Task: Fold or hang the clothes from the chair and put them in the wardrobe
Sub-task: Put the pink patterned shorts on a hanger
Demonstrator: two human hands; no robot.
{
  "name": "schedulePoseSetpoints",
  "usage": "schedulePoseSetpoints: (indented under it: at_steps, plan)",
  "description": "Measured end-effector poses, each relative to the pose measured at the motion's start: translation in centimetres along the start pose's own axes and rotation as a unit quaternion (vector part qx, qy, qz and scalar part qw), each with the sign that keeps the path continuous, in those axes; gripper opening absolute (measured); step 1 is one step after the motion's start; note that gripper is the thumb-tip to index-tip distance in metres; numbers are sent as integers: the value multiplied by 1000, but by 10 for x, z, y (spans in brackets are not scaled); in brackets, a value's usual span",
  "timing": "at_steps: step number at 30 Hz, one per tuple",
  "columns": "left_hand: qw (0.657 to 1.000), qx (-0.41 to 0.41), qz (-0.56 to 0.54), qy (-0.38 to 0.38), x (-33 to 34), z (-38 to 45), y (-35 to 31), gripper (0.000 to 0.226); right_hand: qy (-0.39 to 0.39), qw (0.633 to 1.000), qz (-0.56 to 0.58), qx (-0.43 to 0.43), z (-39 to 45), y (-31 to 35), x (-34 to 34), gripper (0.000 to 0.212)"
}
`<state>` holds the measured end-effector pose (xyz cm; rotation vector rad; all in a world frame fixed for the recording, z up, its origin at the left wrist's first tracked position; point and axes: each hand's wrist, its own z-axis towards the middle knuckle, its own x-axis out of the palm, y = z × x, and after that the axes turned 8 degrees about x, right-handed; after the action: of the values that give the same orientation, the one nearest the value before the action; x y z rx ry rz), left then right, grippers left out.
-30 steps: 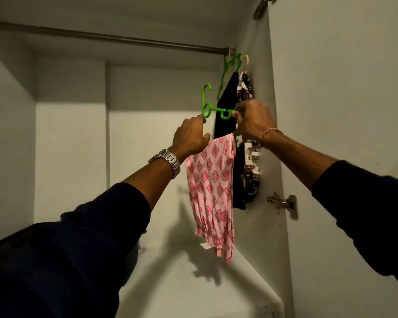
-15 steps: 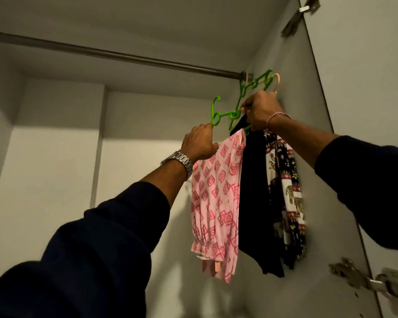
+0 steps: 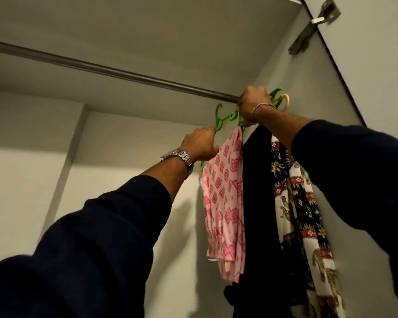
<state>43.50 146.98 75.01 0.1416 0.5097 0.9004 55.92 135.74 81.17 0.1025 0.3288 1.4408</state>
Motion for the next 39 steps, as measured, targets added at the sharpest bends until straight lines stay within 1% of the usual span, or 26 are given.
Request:
schedulePoseSetpoints:
  at_steps: [3,8,11,14,17,21,27,29,31,34,36,39]
  plan:
    - [1000,3,-1,-13,7,21,4,45,-16,1000,-14,1,22,-4,-1,26]
    - [1000,8,-14,-24,20,40,3,33,-40,999,-23,-13,39,-13,-9,21]
    - [999,15,-23,-16,31,42,0,37,-42,999,-16,-2,39,-20,-11,21]
    - [999,24,-22,-15,40,42,-2,41,-56,998,-37,-12,36,-29,-15,20]
    - [999,29,-30,-12,45,41,-6,44,-64,997,-41,-2,32,-40,-21,19]
    - [998,39,-36,-19,49,40,-10,40,-47,997,-66,-14,24,-49,-25,20]
    - [997,52,-41,-26,44,32,-21,40,-40,998,-50,-1,9,-59,-23,17]
    - [997,56,-38,-21,42,27,-24,37,-55,995,-83,-4,0,-62,-21,21]
    - [997,60,-34,-17,41,23,-26,34,-92,986,-142,-14,-11,-65,-21,23]
    - [998,57,-38,-14,36,15,-28,35,-130,968,-209,-49,-29,-65,-24,21]
    - [998,53,-42,-13,30,8,-31,36,-132,958,-242,-80,-42,-64,-28,24]
    - [997,58,-55,-11,21,-6,-38,39,-125,953,-251,-117,-63,-67,-37,26]
